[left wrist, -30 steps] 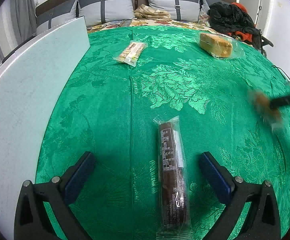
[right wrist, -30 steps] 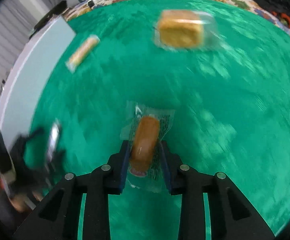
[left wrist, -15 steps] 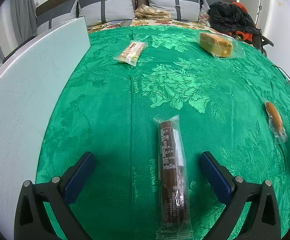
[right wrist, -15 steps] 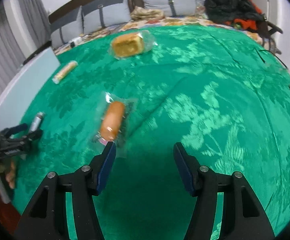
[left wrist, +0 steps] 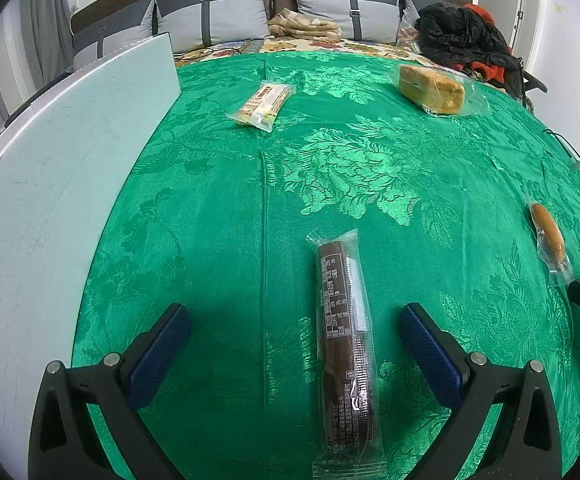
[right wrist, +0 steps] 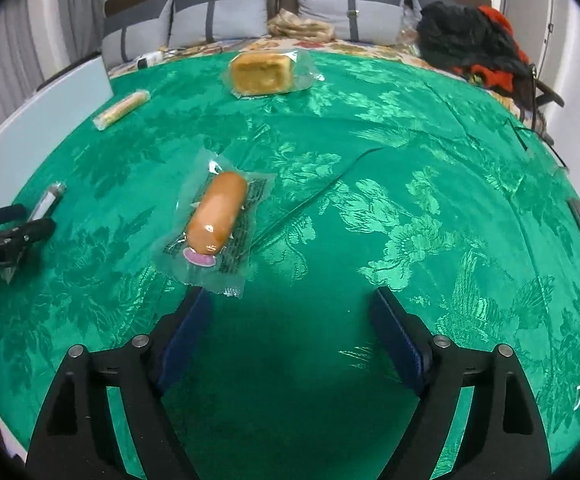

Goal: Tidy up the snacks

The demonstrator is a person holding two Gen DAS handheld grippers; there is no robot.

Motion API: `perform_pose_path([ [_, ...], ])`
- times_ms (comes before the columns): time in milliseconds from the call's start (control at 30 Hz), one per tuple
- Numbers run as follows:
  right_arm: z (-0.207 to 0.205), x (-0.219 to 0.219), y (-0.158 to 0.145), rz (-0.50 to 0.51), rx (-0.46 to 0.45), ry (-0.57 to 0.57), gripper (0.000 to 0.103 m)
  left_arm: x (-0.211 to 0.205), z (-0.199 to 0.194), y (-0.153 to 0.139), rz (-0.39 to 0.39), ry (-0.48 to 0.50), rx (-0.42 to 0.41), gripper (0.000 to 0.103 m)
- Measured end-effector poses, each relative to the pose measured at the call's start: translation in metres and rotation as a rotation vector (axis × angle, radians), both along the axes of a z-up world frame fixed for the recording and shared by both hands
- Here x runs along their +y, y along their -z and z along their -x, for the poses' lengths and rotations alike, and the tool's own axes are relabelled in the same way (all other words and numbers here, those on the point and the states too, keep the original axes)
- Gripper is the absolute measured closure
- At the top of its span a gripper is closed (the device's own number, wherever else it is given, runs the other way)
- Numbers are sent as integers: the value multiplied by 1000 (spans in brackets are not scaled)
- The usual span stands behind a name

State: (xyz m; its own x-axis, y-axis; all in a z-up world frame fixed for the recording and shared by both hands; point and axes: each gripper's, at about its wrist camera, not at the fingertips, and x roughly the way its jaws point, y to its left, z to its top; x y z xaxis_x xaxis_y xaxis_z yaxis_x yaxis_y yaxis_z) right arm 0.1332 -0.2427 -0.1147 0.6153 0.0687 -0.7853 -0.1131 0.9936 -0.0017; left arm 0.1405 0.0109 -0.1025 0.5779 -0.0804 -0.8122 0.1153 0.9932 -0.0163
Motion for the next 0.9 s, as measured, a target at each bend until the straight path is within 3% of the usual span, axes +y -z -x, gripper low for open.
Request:
perform_pose_path([
  [700, 1, -1, 0, -1, 0, 1, 17, 0, 12, -1, 5, 2, 22, 1],
  [767, 1, 0, 0, -1, 0, 1, 17, 0, 18, -4, 8, -3, 25, 11],
  [900, 1, 0, 0, -2, 0, 1, 17, 0, 23, -13, 10, -11, 41, 57],
])
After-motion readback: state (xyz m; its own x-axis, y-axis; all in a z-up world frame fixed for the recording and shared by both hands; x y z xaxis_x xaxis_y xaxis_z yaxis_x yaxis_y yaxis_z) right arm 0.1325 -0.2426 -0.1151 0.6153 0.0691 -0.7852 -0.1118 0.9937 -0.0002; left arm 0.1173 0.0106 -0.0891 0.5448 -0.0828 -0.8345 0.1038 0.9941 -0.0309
